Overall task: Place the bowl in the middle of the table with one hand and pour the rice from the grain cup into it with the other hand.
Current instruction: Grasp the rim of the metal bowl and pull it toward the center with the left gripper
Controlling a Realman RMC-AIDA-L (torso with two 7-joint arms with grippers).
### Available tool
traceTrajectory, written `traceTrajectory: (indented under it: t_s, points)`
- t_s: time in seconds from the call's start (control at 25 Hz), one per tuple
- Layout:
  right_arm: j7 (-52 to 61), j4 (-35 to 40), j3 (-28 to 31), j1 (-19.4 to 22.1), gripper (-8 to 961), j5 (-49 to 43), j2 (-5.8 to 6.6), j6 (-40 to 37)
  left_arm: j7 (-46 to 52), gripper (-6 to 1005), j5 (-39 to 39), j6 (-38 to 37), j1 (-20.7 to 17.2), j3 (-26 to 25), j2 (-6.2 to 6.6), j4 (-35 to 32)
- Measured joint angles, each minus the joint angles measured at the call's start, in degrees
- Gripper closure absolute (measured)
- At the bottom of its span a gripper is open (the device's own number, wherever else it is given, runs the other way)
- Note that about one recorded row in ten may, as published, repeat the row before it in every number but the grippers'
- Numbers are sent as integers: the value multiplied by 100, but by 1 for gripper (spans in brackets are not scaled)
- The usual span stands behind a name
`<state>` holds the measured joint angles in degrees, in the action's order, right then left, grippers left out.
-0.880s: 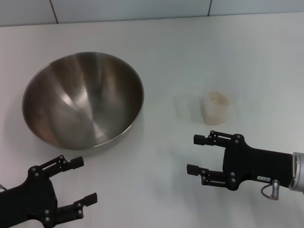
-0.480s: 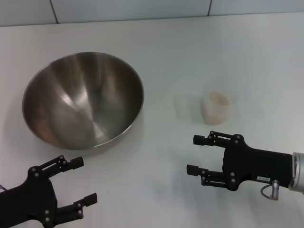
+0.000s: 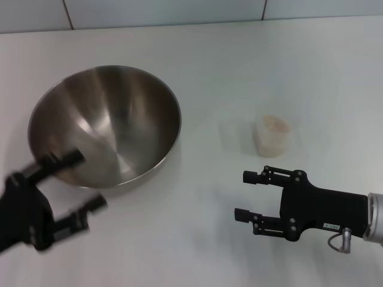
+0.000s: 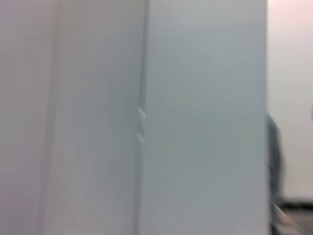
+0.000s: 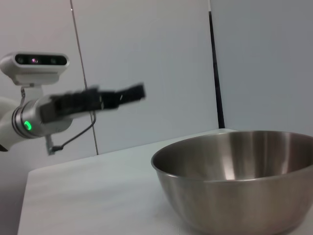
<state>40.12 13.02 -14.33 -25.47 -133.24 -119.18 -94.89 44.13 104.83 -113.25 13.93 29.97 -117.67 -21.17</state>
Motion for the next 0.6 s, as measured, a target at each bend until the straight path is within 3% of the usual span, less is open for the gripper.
traceTrajectory:
  t_s: [0.2, 0.6]
  points:
    - [-21, -28, 0, 5, 233, 0, 0, -10, -27, 193, -813, -110, 86, -539, -46, 303]
    - [-28, -30, 0, -16, 233, 19, 0, -20, -137, 196, -2968, 290, 237, -582, -94, 758]
